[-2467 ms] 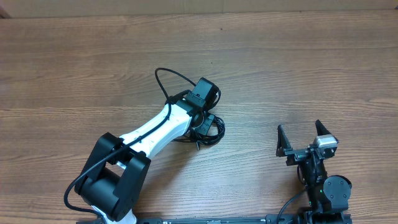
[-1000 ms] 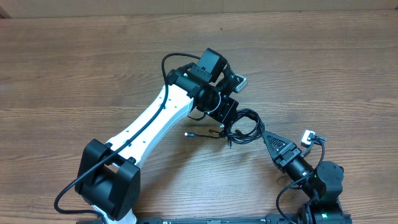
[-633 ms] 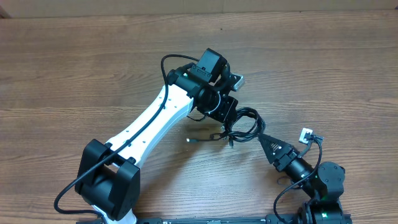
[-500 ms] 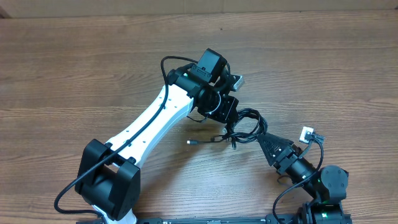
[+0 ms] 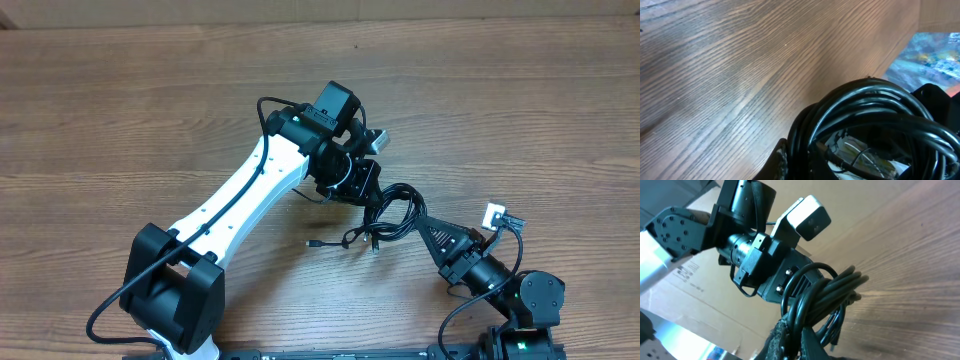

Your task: Untangle cables

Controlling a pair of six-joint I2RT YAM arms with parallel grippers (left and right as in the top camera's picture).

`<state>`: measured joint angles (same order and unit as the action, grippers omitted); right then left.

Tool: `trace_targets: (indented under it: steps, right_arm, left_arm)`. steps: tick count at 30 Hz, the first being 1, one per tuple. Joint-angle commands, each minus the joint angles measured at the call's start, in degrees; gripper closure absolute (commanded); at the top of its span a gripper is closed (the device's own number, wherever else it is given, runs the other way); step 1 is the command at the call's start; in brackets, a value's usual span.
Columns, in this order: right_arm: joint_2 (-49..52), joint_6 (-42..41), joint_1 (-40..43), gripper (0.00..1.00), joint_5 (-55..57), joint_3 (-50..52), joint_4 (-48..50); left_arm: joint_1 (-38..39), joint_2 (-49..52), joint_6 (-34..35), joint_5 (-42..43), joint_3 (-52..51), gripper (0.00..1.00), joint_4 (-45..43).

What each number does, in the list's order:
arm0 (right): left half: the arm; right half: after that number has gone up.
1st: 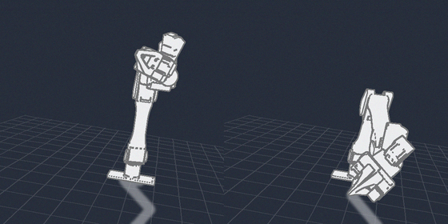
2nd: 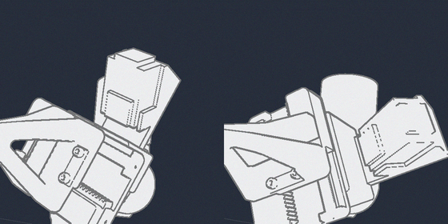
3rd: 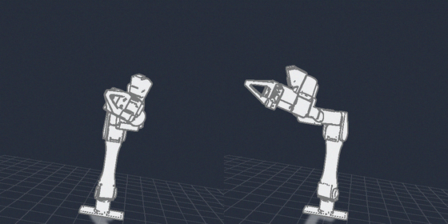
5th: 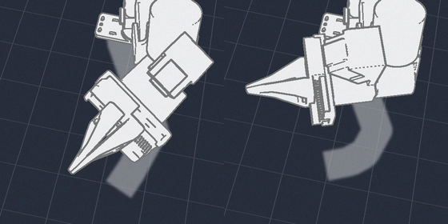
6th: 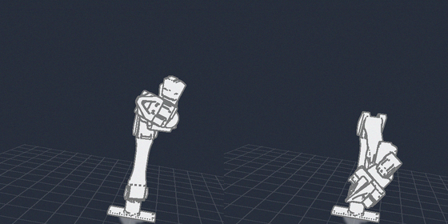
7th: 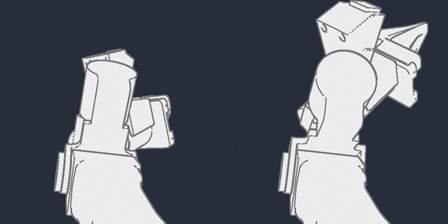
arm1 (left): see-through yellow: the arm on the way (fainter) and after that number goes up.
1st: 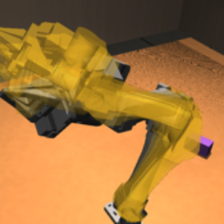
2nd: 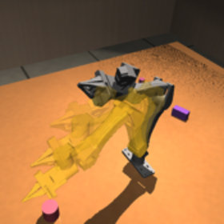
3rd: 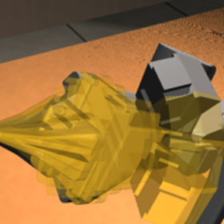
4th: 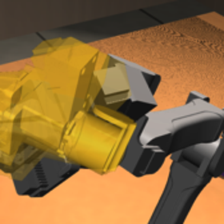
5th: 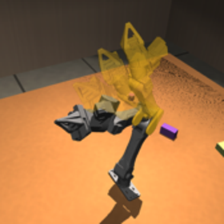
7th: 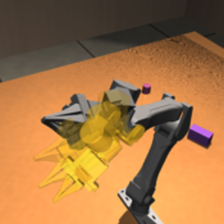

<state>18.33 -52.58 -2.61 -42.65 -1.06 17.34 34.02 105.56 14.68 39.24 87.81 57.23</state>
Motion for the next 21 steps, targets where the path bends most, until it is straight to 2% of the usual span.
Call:
trace_targets:
  steps: [1,4,5,6,7,8,11,14,16,19,21]
  right_arm:
    - [-0.2,-6.0,0.0,0.96,-1.6,0.6,0.6]
    - [-0.2,-11.5,0.0,0.96,-0.2,0.6,0.1]
    - [-0.2,-13.5,0.0,0.96,1.0,0.6,-0.6]
    - [-0.2,-15.0,0.0,0.96,2.5,0.6,-1.5]
    - [-0.2,-16.5,0.0,0.96,4.8,0.6,-3.0]
    - [-0.2,-17.6,0.0,0.96,7.2,0.6,-4.6]
    - [-0.1,-21.1,0.0,0.96,15.7,0.6,-10.6]
    - [-0.1,-23.1,0.0,0.96,24.3,0.6,-14.6]
    - [-0.1,-23.4,0.0,0.96,28.2,0.6,-14.4]
    - [-0.1,-26.7,0.0,0.96,31.3,0.6,-14.3]
    - [-0.1,-30.0,-0.1,0.96,31.5,0.6,-14.3]
  left_arm:
    - [0.2,0.5,0.6,-5.3,1.8,0.77,0.0]
    - [-0.2,0.5,0.8,-8.6,1.8,0.40,-0.1]
    - [-0.5,0.5,0.8,-8.8,1.8,0.31,-0.2]
    - [-1.0,0.5,0.8,-8.8,1.8,0.15,-0.3]
    - [-1.4,0.5,0.9,-8.8,1.8,0.04,-0.3]
    - [-2.1,0.5,1.5,-8.8,1.8,0.00,-0.2]
    - [-4.0,0.5,6.1,-7.8,1.8,0.00,0.0]
    - [-5.6,0.5,11.3,-2.5,1.8,0.00,0.2]
    - [-5.9,0.5,13.8,0.6,1.8,0.00,0.5]
    - [-5.8,0.5,19.5,1.0,1.8,0.09,0.9]
    - [-5.4,0.5,24.7,0.6,1.6,0.07,0.6]
